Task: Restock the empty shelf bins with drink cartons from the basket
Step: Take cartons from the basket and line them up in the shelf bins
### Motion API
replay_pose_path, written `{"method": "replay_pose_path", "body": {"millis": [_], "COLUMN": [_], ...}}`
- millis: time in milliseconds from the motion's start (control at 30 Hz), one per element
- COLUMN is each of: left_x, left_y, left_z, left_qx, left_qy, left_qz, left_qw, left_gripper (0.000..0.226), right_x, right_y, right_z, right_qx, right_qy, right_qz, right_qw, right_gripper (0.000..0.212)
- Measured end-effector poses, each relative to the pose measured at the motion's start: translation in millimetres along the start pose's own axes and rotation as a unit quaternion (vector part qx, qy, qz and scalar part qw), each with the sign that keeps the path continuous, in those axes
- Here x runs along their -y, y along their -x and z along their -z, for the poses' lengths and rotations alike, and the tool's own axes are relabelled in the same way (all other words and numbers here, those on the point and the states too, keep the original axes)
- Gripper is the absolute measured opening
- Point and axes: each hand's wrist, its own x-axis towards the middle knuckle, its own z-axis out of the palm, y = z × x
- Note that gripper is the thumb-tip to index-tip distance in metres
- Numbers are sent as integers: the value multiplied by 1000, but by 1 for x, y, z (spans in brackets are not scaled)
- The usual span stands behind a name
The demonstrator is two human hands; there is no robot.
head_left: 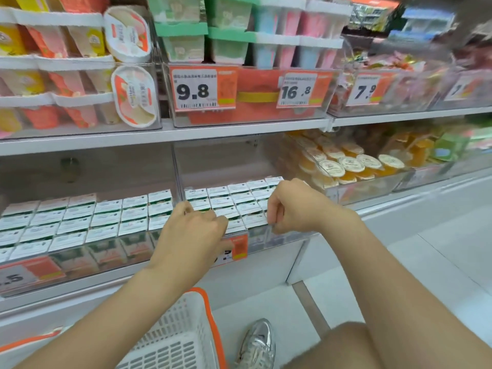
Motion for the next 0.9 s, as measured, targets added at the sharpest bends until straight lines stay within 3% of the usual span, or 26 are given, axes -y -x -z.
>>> {"method": "replay_pose_path", "body": {"millis": [133, 700, 900], "left_x": [3, 22, 30], "left_y": [10, -25, -23], "left_z": [-3, -10, -18], "left_qx": [44, -25, 22], "left_qy": [-18, -31, -18], "left_qz": [0, 34, 45], "left_qw": [999, 999, 999], "left_gripper": [42, 37, 51], "right_x": [0, 2, -2], "right_y": [-5, -35, -49], "right_z": [-6, -13, -17], "right_qx": [-1, -117, -68], "right_qy": [34, 184, 156], "right_qz": [27, 66, 61], "right_qw": [999, 974, 984], "right_gripper": [22, 18, 20]}}
